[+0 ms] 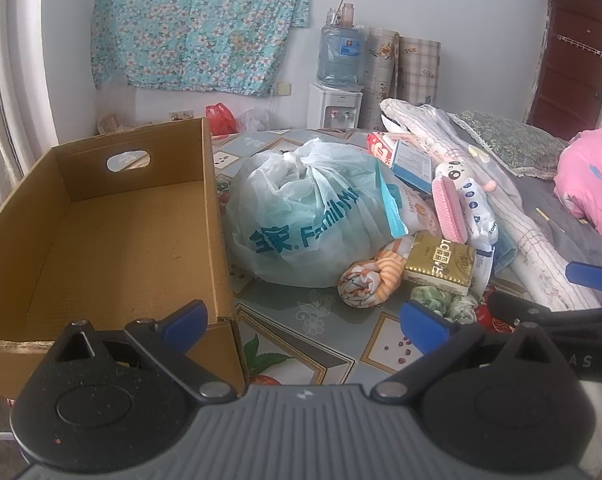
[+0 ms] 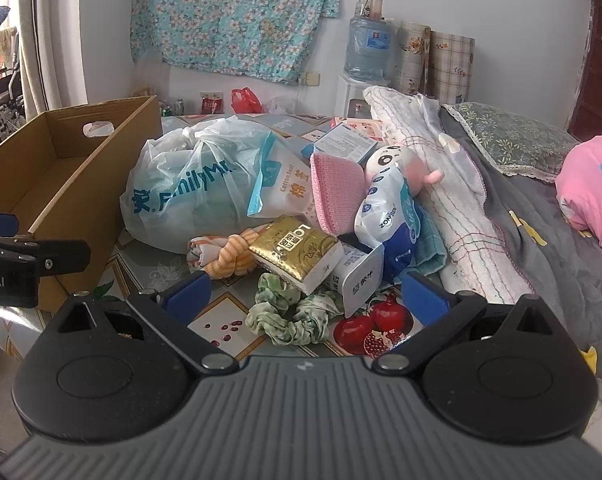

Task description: Organize soft objects

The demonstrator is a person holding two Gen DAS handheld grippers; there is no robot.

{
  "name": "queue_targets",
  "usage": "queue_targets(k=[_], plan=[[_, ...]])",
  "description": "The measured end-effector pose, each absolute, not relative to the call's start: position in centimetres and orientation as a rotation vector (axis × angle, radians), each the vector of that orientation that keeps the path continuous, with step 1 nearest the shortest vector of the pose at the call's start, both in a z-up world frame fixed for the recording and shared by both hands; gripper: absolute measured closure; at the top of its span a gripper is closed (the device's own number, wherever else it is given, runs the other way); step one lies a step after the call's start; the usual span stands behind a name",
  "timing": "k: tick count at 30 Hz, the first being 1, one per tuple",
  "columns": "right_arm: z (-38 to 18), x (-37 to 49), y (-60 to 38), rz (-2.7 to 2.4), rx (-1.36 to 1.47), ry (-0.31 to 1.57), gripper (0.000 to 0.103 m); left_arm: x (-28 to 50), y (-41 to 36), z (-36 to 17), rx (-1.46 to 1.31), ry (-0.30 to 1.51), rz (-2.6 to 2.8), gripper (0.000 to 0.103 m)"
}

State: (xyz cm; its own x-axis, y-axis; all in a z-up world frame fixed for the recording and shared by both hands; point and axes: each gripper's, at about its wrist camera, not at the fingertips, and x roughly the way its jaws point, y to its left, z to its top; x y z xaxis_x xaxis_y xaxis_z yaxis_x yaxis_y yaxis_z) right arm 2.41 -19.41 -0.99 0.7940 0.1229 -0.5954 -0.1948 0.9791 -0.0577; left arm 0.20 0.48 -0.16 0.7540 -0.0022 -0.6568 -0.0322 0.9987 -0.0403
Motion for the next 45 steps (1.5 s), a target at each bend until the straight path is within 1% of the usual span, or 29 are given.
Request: queue_targets(k=[45], plan=[[-1.31,2.55,-19.0,0.178,-0.13,0.634,0.001,0.45,0.6,-0.08,-0.057,0.722,0.019,0.0]])
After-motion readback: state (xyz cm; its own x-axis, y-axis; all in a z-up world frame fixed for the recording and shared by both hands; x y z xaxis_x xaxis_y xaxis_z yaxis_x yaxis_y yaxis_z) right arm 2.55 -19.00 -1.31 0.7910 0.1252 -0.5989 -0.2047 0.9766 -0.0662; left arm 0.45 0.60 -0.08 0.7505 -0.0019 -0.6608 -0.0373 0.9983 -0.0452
